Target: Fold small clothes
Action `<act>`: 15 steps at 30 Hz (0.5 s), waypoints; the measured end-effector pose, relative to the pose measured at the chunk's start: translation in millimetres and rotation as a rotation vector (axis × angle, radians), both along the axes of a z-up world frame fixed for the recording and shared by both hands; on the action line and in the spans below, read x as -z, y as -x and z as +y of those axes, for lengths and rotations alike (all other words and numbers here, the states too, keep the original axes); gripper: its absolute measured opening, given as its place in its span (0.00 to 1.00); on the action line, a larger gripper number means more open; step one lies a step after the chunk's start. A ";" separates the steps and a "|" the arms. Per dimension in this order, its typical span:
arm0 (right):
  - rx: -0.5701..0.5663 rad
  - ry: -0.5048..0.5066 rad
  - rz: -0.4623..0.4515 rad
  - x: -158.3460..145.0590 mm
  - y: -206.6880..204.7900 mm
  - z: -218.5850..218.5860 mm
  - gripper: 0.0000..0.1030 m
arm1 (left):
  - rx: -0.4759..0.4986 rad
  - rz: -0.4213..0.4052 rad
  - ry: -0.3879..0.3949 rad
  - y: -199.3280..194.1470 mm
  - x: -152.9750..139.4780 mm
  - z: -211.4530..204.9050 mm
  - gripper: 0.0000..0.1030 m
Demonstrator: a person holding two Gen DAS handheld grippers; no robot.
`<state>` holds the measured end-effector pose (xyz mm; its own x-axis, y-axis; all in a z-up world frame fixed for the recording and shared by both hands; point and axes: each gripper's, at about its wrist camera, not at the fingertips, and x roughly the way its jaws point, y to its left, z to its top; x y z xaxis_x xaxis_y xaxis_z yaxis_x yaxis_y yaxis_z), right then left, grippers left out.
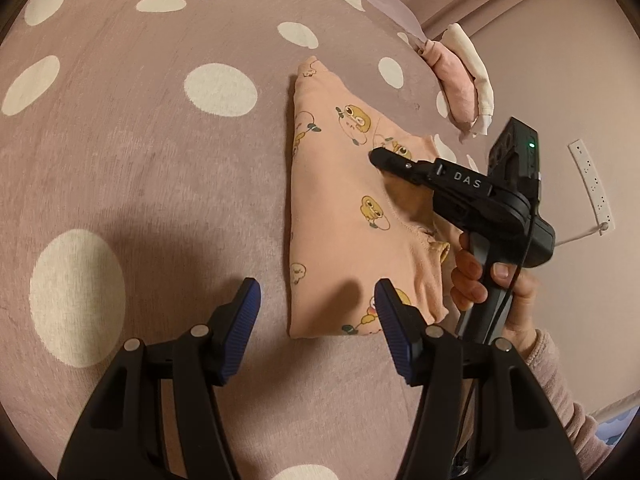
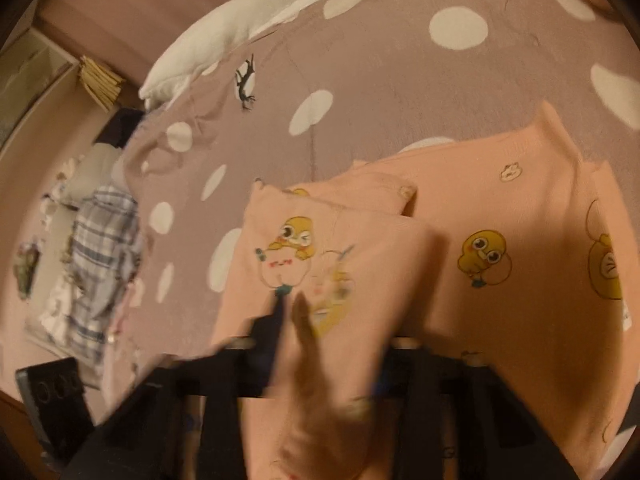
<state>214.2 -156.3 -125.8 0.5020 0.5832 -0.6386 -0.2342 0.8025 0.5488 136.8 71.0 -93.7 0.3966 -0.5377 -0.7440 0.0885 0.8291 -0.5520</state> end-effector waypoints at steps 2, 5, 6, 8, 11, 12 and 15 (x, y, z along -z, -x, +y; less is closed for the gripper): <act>0.001 0.015 -0.038 -5.4 5.0 1.1 0.10 | 0.001 0.000 0.002 0.4 -1.3 0.1 0.57; -0.002 0.024 -0.105 -24.2 11.5 -2.5 0.09 | 0.006 -0.004 0.004 0.5 -4.5 -1.6 0.57; -0.004 0.023 -0.131 -34.7 13.7 -6.8 0.09 | 0.007 -0.006 0.006 0.0 -5.8 -2.8 0.57; 0.002 0.044 -0.166 -50.2 14.4 -13.6 0.09 | 0.010 -0.009 0.008 -0.8 -8.3 -6.7 0.57; 0.030 0.088 -0.201 -68.7 11.7 -30.8 0.09 | 0.027 -0.021 0.009 -1.8 -14.0 -17.4 0.57; 0.042 0.099 -0.202 -70.9 9.7 -35.9 0.09 | 0.037 -0.027 0.008 -2.1 -16.4 -22.3 0.57; 0.073 0.147 -0.170 -69.6 0.9 -58.0 0.09 | 0.062 -0.036 -0.001 -3.0 -20.4 -35.1 0.57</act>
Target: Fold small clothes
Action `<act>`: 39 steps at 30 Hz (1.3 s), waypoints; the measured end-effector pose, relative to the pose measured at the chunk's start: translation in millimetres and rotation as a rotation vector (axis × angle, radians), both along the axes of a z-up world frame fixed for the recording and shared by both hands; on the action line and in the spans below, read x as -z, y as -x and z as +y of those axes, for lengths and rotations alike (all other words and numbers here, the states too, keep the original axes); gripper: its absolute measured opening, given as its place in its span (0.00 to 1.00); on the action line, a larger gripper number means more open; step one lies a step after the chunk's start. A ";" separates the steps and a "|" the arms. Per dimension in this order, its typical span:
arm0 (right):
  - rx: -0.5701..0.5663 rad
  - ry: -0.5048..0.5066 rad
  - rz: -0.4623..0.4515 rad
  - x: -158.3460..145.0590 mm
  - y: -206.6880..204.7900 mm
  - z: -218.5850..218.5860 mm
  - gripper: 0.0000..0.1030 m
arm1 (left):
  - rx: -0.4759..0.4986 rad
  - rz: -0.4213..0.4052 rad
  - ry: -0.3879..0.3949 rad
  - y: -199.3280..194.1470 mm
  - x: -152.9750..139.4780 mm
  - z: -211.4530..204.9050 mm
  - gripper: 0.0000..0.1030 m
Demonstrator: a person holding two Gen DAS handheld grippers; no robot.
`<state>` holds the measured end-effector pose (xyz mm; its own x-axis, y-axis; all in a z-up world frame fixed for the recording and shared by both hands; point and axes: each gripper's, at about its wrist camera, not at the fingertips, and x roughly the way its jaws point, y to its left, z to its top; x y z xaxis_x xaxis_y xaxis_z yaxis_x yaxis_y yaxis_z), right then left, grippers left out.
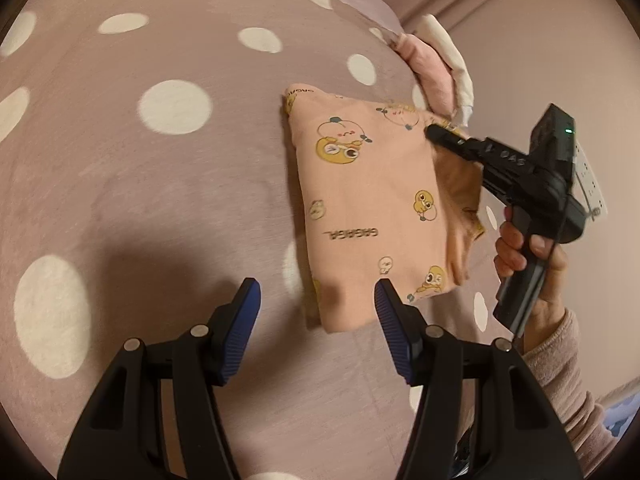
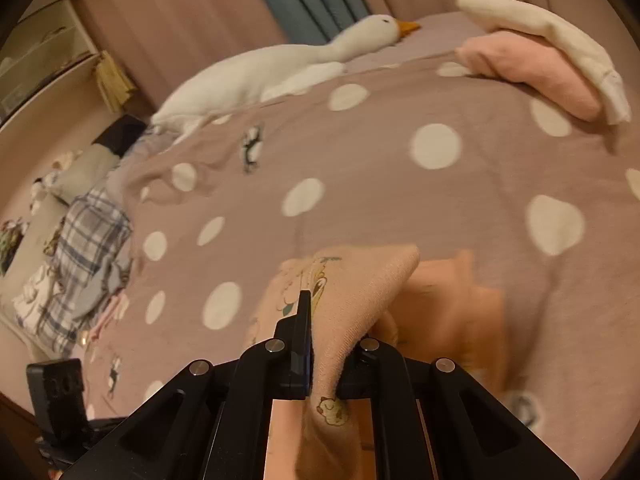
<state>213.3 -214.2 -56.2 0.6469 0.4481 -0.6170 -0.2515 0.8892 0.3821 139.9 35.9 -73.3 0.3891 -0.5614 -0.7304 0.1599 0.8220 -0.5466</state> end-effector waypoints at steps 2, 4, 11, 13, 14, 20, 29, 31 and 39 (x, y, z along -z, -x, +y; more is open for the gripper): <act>0.027 0.033 0.022 7.8 -4.3 -7.3 0.09 | 0.021 -0.005 -0.011 -4.3 -2.3 -11.6 0.57; 0.041 0.031 0.054 19.4 -7.7 -14.8 0.09 | 0.044 -0.016 -0.021 -10.2 -4.7 -23.2 0.57; 0.037 -0.045 0.168 49.2 -20.1 -23.8 0.11 | 0.137 -0.079 -0.062 -23.3 -14.1 -66.5 0.57; 0.056 -0.041 0.167 47.9 -22.4 -26.1 0.20 | 0.168 -0.091 -0.085 -26.2 -11.1 -80.4 0.57; 0.072 -0.028 0.159 46.2 -22.9 -27.0 0.26 | 0.177 -0.087 -0.094 -27.2 -7.8 -84.1 0.57; 0.264 0.170 0.072 29.9 -24.2 -39.1 0.27 | 0.191 -0.024 -0.110 -33.8 24.2 -85.9 0.56; 0.057 0.160 -0.094 6.7 39.0 -14.8 0.27 | 0.131 -0.081 0.027 -42.6 -6.1 -62.9 0.56; -0.017 0.160 -0.101 11.6 54.0 -3.8 0.26 | 0.098 -0.085 0.040 -56.9 -12.0 -62.1 0.55; -0.111 0.207 -0.047 43.0 78.6 17.2 0.24 | -0.006 -0.033 -0.011 -110.6 5.1 -69.7 0.31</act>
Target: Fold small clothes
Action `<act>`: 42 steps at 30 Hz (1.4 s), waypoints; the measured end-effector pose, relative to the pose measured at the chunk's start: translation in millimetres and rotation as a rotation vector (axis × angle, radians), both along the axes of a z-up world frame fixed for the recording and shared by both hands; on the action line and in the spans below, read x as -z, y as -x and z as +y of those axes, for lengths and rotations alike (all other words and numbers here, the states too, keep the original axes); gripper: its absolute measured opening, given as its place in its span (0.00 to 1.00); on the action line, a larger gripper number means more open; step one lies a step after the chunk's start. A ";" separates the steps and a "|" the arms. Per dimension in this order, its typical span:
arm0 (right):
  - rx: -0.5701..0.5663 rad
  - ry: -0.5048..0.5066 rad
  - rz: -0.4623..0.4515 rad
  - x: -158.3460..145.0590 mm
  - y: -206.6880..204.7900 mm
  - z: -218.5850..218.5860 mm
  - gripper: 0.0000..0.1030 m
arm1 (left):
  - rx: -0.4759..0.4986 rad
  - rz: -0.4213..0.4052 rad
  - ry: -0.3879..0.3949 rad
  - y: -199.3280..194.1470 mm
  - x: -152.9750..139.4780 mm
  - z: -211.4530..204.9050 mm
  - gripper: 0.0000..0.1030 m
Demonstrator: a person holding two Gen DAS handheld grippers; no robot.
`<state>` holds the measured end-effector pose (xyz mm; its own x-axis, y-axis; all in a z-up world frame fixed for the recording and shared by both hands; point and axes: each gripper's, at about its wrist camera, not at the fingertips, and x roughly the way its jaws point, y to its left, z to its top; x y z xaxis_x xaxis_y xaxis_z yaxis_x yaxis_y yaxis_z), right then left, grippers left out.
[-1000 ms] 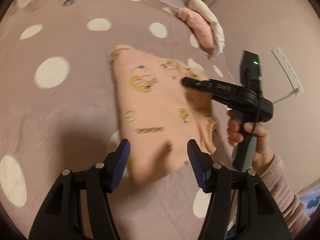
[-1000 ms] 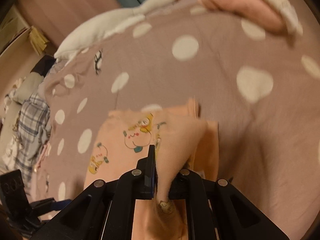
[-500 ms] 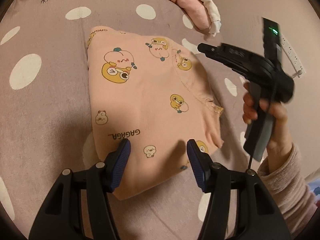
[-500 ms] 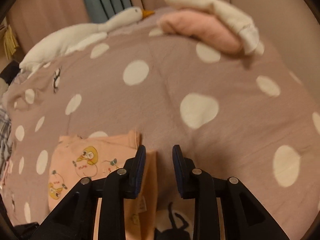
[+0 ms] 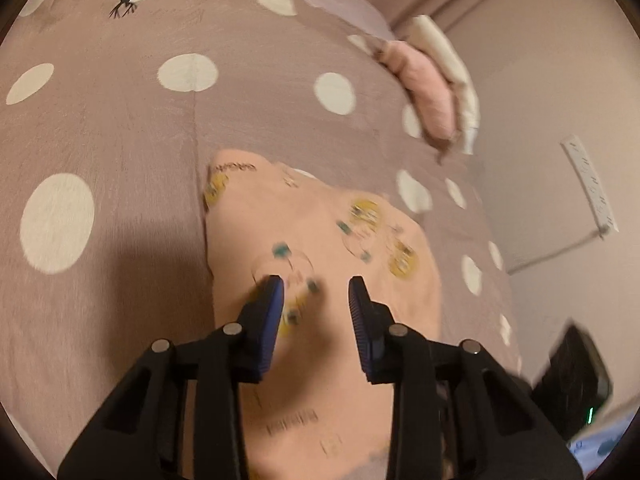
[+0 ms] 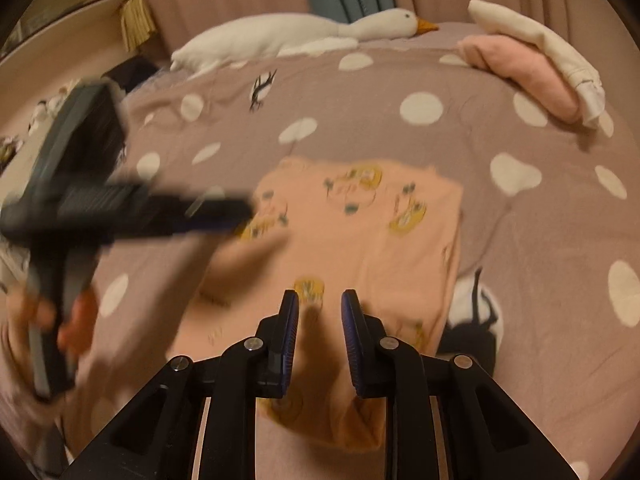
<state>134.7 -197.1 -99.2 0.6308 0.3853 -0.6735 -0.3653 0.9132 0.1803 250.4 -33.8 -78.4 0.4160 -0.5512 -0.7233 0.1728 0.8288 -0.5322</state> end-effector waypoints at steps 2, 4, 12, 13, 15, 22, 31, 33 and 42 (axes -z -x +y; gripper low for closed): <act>0.007 0.018 0.020 9.2 0.0 -0.6 0.24 | -0.004 0.025 -0.042 -11.7 11.0 -6.9 0.27; 0.014 0.002 0.044 16.3 0.5 -4.1 0.23 | -0.001 0.054 -0.090 -22.4 24.1 -13.4 0.19; 0.008 -0.028 0.062 19.7 12.0 -10.0 0.23 | -0.018 0.061 -0.109 -33.7 21.1 -11.2 0.17; 0.004 -0.040 0.068 18.3 15.1 -11.1 0.23 | -0.015 0.052 -0.107 -28.7 18.1 -9.6 0.20; -0.005 -0.075 0.055 9.7 19.9 -15.6 0.23 | 0.003 0.025 -0.106 -14.8 12.1 -8.8 0.23; 0.052 -0.148 -0.038 -23.1 -0.2 -27.2 0.23 | 0.121 -0.083 -0.131 46.8 -1.2 -16.7 0.21; 0.158 -0.071 0.106 18.1 -46.1 -27.9 0.23 | 0.173 -0.068 -0.170 88.1 18.3 -18.2 0.21; 0.166 -0.099 0.112 16.9 -42.9 -32.0 0.22 | 0.171 -0.065 -0.177 91.3 16.8 -18.1 0.22; 0.067 -0.108 0.032 -9.3 12.4 -24.9 0.23 | 0.159 -0.039 -0.191 110.8 22.0 -16.5 0.23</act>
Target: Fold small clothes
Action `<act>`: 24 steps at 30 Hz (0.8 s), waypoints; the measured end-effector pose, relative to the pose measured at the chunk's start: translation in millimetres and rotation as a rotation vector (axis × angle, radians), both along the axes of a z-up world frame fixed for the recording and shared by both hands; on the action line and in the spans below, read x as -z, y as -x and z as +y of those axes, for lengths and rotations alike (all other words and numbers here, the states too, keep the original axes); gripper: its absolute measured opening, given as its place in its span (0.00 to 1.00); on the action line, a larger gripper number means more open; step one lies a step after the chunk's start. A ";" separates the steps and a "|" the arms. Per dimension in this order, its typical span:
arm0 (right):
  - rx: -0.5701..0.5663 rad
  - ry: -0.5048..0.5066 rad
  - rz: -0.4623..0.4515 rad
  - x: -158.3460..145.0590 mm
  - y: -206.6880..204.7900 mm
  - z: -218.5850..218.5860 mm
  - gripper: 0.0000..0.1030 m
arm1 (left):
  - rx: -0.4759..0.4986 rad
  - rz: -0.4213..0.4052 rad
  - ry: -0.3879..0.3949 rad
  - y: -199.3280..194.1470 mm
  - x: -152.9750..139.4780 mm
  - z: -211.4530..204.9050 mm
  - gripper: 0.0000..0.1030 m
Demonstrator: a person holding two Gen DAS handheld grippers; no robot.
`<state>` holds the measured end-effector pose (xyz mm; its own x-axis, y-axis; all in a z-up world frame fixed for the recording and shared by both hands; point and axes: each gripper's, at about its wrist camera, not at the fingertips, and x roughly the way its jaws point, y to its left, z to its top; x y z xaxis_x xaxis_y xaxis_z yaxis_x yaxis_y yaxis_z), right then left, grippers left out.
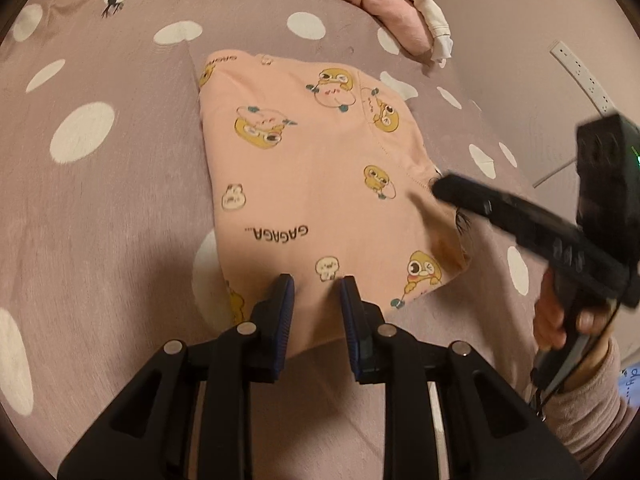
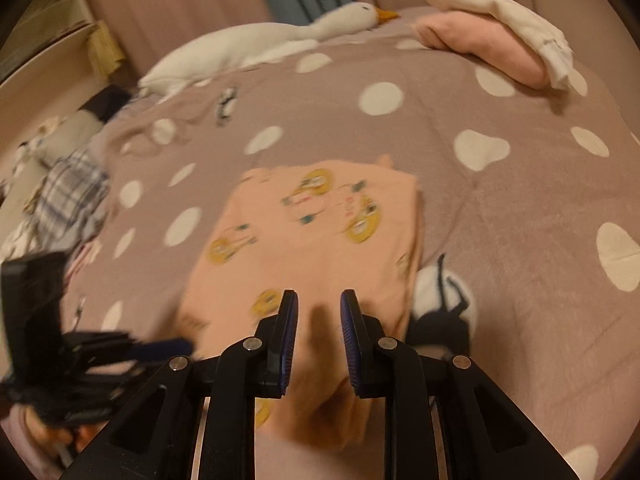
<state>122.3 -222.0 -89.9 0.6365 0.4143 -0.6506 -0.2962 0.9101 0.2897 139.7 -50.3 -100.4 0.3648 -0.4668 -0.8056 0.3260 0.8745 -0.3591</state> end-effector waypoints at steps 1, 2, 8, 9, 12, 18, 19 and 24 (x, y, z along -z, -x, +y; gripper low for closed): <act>-0.005 0.018 0.000 1.6 1.5 3.5 0.23 | -0.004 -0.001 -0.005 0.7 0.4 -0.7 0.23; -0.009 0.053 0.006 5.9 5.5 6.9 0.23 | -0.006 -0.002 -0.013 1.0 0.6 -1.8 0.23; 0.008 0.140 0.063 28.3 11.3 12.1 0.23 | -0.017 0.001 -0.059 3.6 1.0 -7.8 0.23; 0.012 0.144 0.066 27.9 12.8 12.0 0.23 | -0.019 0.001 -0.062 4.4 1.0 -7.9 0.23; 0.021 0.147 0.077 28.1 16.0 10.4 0.23 | -0.026 0.001 -0.071 7.0 -0.2 -8.2 0.23; 0.031 0.128 0.085 27.2 21.5 8.9 0.23 | -0.018 -0.013 -0.124 17.3 -6.2 -10.4 0.23; 0.031 0.128 0.086 27.4 22.9 8.4 0.23 | -0.017 -0.016 -0.133 18.9 -7.1 -10.4 0.24; 0.037 0.130 0.089 26.0 27.1 7.5 0.23 | -0.024 -0.015 -0.150 23.5 -7.0 -7.1 0.25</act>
<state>95.2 -214.5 -115.9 0.5874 0.3001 -0.7516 -0.2399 0.9515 0.1925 116.2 -57.4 -93.4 0.3870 -0.3327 -0.8600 0.3085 0.9256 -0.2193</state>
